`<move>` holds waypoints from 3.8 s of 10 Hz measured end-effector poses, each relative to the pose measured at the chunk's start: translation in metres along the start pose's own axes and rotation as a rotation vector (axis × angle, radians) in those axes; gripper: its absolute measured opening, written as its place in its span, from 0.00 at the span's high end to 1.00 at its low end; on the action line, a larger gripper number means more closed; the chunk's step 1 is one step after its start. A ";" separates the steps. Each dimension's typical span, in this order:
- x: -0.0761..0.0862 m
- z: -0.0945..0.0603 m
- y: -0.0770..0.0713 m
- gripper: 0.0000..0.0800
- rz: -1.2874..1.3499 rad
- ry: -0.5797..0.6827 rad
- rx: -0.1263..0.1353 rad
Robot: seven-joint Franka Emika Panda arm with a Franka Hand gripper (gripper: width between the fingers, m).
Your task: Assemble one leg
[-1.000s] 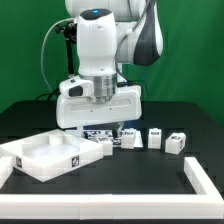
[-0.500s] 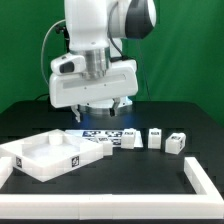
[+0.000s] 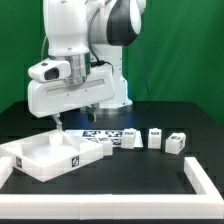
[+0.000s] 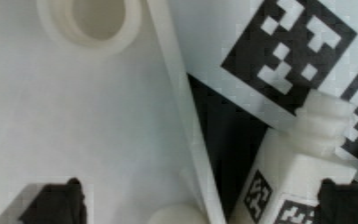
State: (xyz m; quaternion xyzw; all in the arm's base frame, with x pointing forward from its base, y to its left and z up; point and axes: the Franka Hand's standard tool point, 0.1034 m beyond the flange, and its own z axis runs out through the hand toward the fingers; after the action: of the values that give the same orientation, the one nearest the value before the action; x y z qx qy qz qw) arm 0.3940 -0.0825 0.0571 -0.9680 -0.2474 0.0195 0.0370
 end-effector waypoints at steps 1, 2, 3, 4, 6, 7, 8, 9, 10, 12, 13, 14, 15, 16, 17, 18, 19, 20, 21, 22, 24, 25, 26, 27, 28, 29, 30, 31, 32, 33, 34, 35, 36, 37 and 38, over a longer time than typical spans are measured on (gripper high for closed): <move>0.000 0.000 0.000 0.19 -0.001 -0.001 0.000; 0.000 0.000 0.000 0.19 0.000 -0.001 0.000; 0.000 0.001 0.003 0.19 -0.038 0.004 -0.016; -0.006 0.009 0.010 0.19 -0.159 0.015 -0.075; -0.012 0.023 0.020 0.19 -0.327 -0.009 -0.113; -0.013 0.030 0.021 0.19 -0.393 -0.027 -0.119; -0.014 0.036 0.018 0.19 -0.369 -0.037 -0.109; -0.014 0.039 0.015 0.19 -0.348 -0.042 -0.100; -0.013 0.042 0.013 0.19 -0.334 -0.046 -0.096; -0.009 0.047 0.017 0.19 -0.288 -0.052 -0.089; -0.008 0.048 0.016 0.19 -0.275 -0.052 -0.088; -0.009 0.048 0.016 0.19 -0.275 -0.052 -0.088; -0.009 0.048 0.016 0.31 -0.274 -0.052 -0.088; -0.009 0.048 0.016 0.49 -0.274 -0.053 -0.088; -0.009 0.048 0.016 0.49 -0.274 -0.053 -0.088; -0.009 0.048 0.016 0.74 -0.274 -0.053 -0.088; -0.009 0.049 0.016 0.74 -0.274 -0.054 -0.085; -0.010 0.049 0.014 0.93 -0.275 -0.057 -0.081; -0.010 0.049 0.014 0.94 -0.275 -0.057 -0.081; -0.010 0.049 0.014 0.94 -0.275 -0.057 -0.081; -0.011 0.049 0.014 0.94 -0.275 -0.057 -0.081; -0.013 0.047 0.015 0.94 -0.281 -0.056 -0.082; -0.013 0.034 0.014 0.94 -0.309 -0.055 -0.067; -0.008 0.017 0.011 0.94 -0.340 -0.046 -0.056; 0.002 0.005 0.009 0.93 -0.369 -0.032 -0.068; 0.014 -0.004 0.003 0.93 -0.393 -0.022 -0.077; 0.028 -0.016 -0.007 0.93 -0.435 -0.011 -0.082; 0.036 -0.018 -0.018 0.93 -0.437 -0.004 -0.083; 0.035 -0.016 -0.018 0.93 -0.440 -0.008 -0.080; 0.034 -0.015 -0.018 0.93 -0.438 -0.010 -0.079; 0.035 -0.014 -0.019 0.93 -0.444 -0.011 -0.079; 0.046 -0.014 -0.024 0.93 -0.578 0.006 -0.119; 0.058 -0.009 -0.034 0.93 -0.642 -0.009 -0.111; 0.083 0.001 -0.044 0.93 -0.715 -0.029 -0.116; 0.105 0.018 -0.061 0.93 -0.828 -0.055 -0.130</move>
Offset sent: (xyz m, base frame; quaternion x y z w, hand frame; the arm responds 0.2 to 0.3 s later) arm -0.0051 -0.0017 -0.0298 -0.0822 0.0612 -0.2336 0.9669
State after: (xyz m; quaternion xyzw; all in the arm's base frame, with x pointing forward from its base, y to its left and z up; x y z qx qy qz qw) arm 0.4558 0.0230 0.0417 -0.7864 -0.6170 0.0131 -0.0260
